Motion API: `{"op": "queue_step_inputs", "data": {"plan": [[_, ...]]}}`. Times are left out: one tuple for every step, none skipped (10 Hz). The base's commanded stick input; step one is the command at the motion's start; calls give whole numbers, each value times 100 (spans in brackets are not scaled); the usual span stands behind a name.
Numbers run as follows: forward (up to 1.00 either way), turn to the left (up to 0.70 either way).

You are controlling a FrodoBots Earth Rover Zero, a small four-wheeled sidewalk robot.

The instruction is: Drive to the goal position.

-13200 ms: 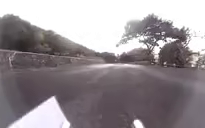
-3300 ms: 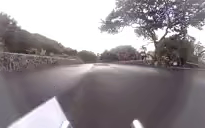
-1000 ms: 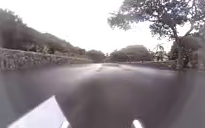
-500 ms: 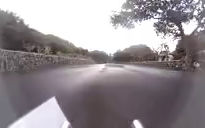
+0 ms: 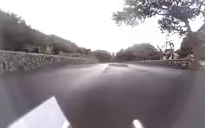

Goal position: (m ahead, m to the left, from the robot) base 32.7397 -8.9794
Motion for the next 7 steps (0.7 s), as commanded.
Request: {"op": "queue_step_inputs", "data": {"plan": [[100, 0], [100, 0], [100, 0], [100, 0], [100, 0], [100, 0], [100, -3]]}}
